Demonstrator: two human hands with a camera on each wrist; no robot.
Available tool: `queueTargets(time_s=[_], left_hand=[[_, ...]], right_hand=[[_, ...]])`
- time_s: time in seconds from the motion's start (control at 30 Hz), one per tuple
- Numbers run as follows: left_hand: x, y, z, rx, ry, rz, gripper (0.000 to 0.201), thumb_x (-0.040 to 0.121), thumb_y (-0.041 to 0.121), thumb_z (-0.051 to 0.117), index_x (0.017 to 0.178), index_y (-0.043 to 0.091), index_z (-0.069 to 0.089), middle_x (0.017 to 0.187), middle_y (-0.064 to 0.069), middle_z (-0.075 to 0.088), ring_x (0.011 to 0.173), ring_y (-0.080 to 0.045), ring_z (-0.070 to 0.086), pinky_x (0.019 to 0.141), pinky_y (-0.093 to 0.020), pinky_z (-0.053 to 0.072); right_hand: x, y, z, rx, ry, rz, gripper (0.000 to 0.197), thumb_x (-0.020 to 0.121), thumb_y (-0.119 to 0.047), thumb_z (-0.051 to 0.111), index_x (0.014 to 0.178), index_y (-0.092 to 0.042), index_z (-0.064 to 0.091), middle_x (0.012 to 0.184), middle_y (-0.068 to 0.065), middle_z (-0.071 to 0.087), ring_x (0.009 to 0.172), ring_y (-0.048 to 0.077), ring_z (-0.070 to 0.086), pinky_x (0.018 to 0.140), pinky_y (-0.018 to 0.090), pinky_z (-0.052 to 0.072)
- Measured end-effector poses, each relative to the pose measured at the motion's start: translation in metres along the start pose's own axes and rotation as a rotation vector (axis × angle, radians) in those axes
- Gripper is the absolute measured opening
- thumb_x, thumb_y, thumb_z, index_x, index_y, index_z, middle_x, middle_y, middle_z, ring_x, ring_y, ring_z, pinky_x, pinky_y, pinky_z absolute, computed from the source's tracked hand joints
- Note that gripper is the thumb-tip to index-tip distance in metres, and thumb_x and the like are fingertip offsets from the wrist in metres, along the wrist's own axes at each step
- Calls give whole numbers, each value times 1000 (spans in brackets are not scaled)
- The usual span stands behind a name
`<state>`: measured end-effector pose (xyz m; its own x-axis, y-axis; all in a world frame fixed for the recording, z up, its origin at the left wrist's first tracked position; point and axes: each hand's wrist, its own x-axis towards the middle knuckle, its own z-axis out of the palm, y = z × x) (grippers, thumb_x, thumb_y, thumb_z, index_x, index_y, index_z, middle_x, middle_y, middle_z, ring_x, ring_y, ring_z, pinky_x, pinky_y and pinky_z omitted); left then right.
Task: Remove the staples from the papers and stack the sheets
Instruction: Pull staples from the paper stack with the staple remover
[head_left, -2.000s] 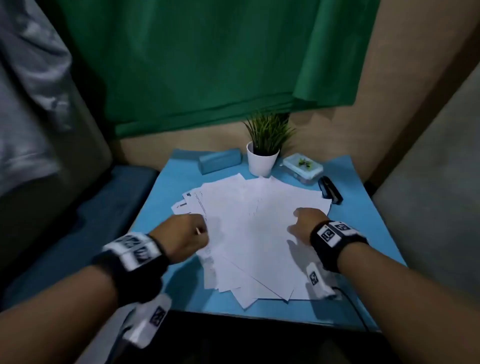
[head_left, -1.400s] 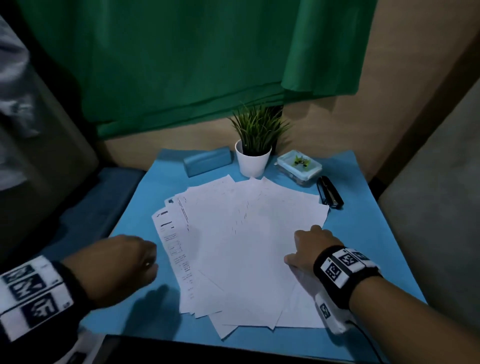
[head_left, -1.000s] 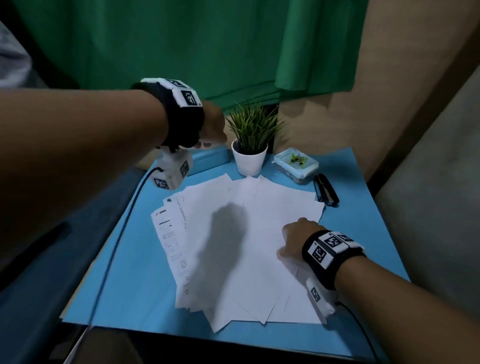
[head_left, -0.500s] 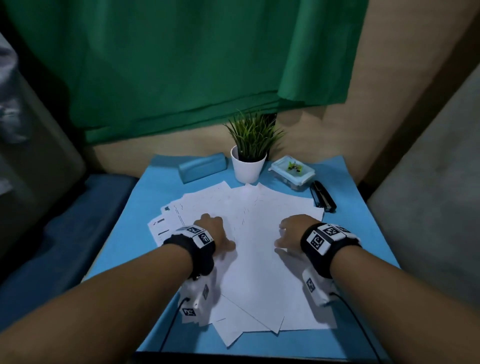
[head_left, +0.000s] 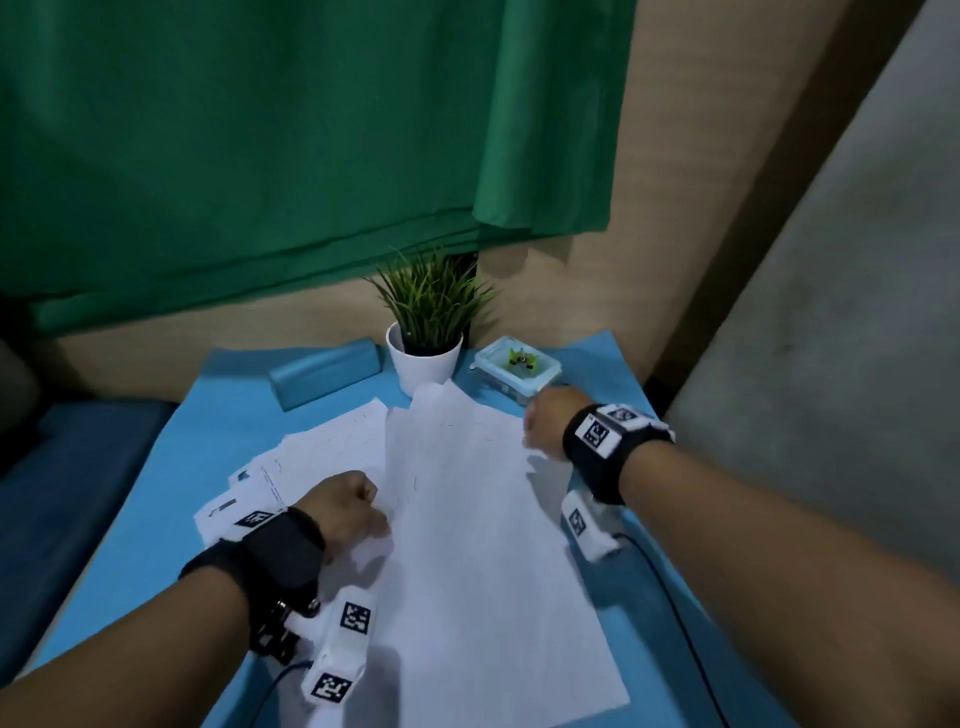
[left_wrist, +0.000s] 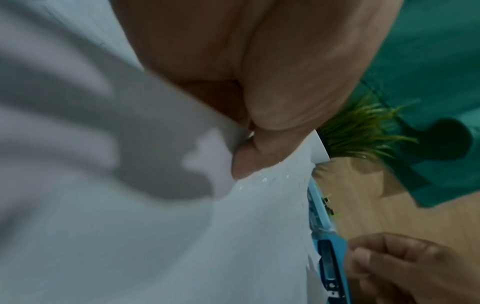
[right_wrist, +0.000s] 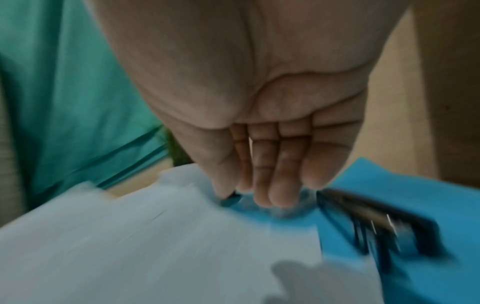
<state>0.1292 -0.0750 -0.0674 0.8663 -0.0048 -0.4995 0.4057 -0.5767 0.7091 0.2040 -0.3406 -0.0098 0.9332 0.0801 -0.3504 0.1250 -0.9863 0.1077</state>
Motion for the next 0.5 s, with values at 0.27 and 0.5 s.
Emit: queueTargets(time_s=[0.27, 0.5], left_hand=[[3, -25, -2, -218, -94, 63, 14, 83, 8, 68, 90, 8, 55, 70, -8, 56, 60, -18, 48, 62, -26, 38], [3, -40, 5, -419, -231, 30, 42, 79, -17, 67, 112, 9, 65, 106, -10, 76, 92, -29, 72, 89, -44, 57]], right_hand=[[103, 36, -36, 387, 224, 160, 48, 91, -26, 61, 137, -14, 51, 138, 12, 54, 124, 32, 52, 103, 36, 43], [172, 35, -15, 164, 59, 188, 30, 87, -31, 63, 111, -13, 65, 115, 10, 64, 104, 35, 62, 91, 41, 51]])
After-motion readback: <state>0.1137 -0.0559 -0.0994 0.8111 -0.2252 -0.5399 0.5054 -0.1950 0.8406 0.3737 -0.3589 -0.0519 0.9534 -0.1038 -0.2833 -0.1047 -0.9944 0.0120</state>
